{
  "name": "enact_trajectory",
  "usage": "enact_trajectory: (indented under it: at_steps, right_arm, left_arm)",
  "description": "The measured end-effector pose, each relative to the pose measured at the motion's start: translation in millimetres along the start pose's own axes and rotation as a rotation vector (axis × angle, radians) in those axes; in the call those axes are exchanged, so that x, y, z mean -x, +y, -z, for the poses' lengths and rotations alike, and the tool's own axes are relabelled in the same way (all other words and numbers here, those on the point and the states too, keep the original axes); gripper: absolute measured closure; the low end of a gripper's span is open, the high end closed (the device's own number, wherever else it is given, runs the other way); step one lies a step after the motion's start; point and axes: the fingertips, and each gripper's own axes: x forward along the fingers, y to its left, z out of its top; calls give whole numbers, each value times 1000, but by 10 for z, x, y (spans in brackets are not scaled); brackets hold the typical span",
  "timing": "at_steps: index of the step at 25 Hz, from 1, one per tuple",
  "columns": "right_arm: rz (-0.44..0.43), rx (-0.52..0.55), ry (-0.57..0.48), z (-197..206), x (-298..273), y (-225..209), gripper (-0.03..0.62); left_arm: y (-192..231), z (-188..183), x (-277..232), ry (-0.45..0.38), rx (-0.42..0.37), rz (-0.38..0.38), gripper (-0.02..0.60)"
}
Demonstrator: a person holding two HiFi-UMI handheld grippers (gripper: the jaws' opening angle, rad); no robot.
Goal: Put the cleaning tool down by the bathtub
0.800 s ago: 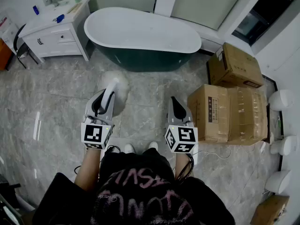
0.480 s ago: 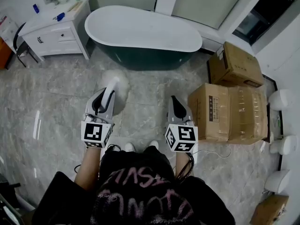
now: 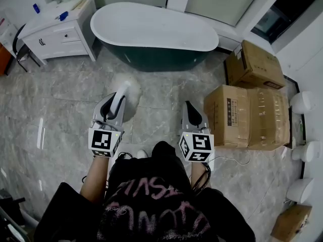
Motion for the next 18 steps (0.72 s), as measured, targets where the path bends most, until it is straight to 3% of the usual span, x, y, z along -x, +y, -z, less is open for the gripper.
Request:
enact_trajectory:
  at_steps: [8, 18]
  right_arm:
    - [10, -11, 25, 65, -173, -104, 580]
    - [-6, -53, 57, 145, -841, -378, 582]
  left_arm:
    - [67, 69, -223, 24, 6, 16, 489]
    - [235, 237, -841, 78, -6, 21, 489]
